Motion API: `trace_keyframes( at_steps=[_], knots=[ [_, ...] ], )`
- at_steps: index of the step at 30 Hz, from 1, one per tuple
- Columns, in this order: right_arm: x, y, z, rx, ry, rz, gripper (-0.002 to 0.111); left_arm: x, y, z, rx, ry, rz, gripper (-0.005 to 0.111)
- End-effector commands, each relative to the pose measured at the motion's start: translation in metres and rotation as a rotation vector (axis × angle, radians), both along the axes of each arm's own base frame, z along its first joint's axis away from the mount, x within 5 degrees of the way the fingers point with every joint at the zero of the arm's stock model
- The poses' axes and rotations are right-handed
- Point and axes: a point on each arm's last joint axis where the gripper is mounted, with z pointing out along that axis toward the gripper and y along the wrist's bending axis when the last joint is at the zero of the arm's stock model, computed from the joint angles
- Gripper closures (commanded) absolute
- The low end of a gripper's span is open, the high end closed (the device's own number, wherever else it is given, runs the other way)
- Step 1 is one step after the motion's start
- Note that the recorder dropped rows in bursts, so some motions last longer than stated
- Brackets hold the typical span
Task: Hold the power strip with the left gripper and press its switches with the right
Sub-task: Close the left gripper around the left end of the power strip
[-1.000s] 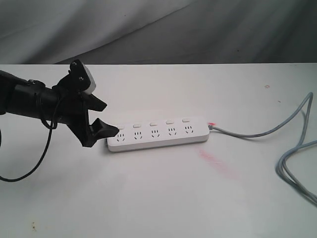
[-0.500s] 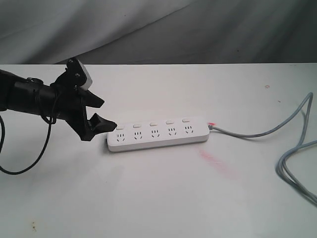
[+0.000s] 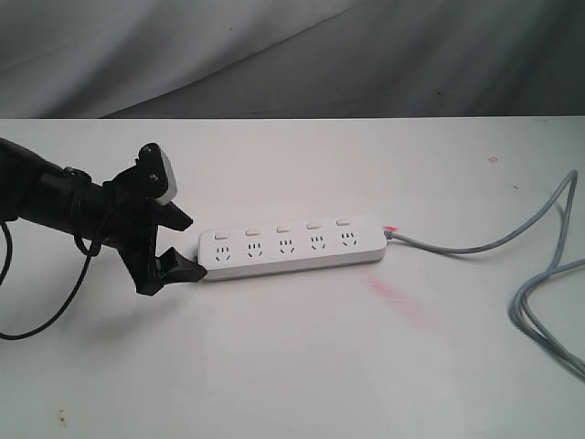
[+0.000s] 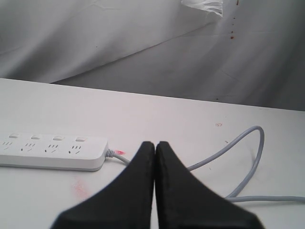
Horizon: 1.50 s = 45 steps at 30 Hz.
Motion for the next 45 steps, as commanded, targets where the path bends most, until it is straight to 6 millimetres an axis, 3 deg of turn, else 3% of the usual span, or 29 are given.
trace_keyframes(
  at_steps=[1,7,15,29,45],
  knots=[
    [0.0,-0.001,0.0,0.003,-0.005,-0.009,0.108,0.004,0.001,0.002,0.012,-0.021,0.014,0.028],
    [0.0,-0.001,0.0,0.003,-0.005,-0.009,0.108,0.01,-0.006,0.011,-0.011,-0.045,-0.041,0.028],
    [0.0,-0.001,0.0,0.003,-0.005,-0.009,0.108,0.006,-0.018,0.009,0.118,-0.068,-0.231,0.028],
    [0.0,-0.001,0.0,0.003,-0.005,-0.009,0.108,0.013,-0.023,-0.008,0.131,-0.066,-0.133,0.028],
    [0.0,-0.001,0.0,0.003,-0.005,-0.009,0.108,0.014,-0.022,-0.008,0.141,-0.071,-0.121,0.028]
  ],
)
